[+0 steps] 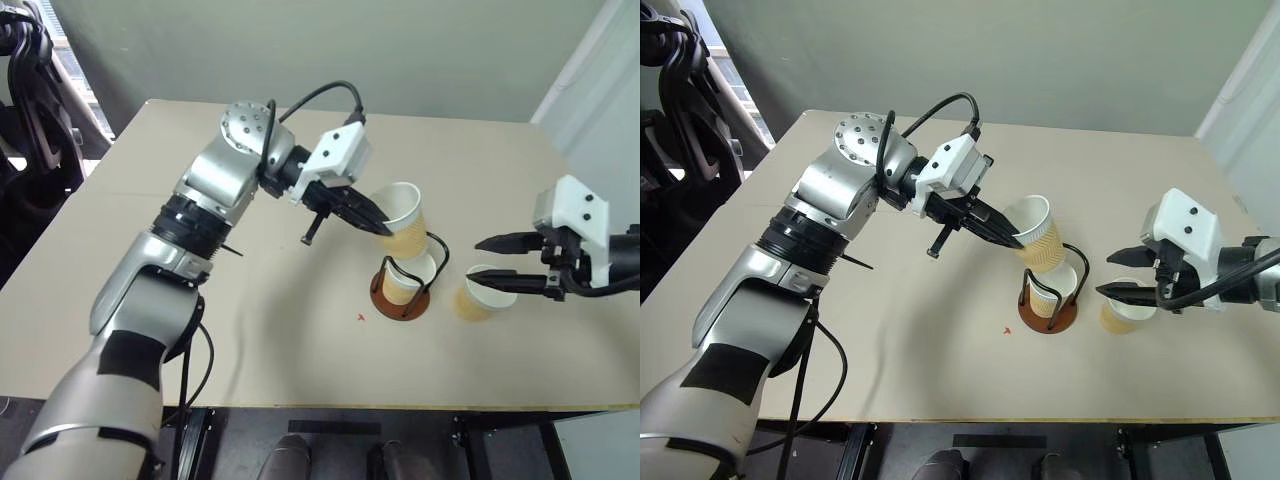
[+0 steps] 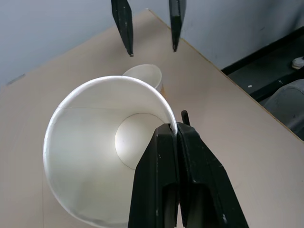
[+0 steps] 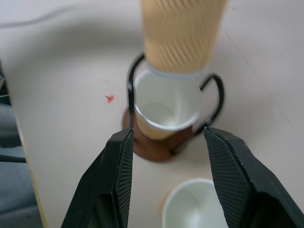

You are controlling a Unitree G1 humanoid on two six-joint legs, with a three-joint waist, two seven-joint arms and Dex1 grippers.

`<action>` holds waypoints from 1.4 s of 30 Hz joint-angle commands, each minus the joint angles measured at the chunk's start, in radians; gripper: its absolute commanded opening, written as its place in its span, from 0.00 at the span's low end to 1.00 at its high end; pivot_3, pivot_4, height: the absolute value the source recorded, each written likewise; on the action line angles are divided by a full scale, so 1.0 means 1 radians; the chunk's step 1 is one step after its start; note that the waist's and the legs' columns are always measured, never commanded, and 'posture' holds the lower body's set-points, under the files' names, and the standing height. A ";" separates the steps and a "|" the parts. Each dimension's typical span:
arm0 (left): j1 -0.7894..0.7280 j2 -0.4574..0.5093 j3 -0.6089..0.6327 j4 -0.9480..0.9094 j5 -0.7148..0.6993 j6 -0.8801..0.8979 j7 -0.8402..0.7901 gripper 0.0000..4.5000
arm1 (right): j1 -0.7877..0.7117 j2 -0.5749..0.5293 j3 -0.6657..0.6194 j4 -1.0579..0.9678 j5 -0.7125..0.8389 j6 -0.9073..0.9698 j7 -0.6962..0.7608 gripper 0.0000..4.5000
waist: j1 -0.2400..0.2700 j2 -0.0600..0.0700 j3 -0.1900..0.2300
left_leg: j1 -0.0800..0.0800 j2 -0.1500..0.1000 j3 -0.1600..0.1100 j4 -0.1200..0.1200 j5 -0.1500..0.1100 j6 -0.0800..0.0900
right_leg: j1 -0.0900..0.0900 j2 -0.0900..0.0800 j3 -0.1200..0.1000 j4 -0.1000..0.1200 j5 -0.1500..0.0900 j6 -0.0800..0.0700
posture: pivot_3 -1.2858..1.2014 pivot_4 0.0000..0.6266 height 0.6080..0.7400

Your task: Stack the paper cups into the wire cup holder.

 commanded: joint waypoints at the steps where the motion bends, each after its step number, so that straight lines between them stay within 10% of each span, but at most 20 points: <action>1: -0.043 -0.014 -0.017 0.011 -0.012 -0.046 -0.037 0.01 | 0.005 -0.016 -0.071 -0.005 -0.018 -0.016 0.015 0.51 | 0.001 0.000 0.000 | 0.000 0.000 0.000 0.000 0.000 0.000 | 0.000 0.000 0.000 0.000 0.000 0.000 | 0.52 0.24 1.00; 36: -0.018 0.024 -0.169 -0.002 0.054 -0.272 -0.037 0.01 | 0.000 0.005 -0.075 -0.037 -0.008 0.002 -0.009 0.51 | 0.002 0.000 0.000 | 0.000 -0.001 0.002 0.002 -0.001 0.002 | 0.001 0.000 0.002 0.000 0.000 0.003 | 0.52 0.24 1.00; 42: -0.084 -0.036 -0.176 0.105 0.074 -0.285 -0.037 0.36 | 0.000 0.005 -0.071 -0.033 -0.010 0.000 -0.009 0.51 | 0.003 0.000 0.000 | 0.000 -0.001 0.002 0.003 -0.001 0.003 | 0.001 0.000 0.002 0.000 0.000 0.003 | 0.52 0.24 1.00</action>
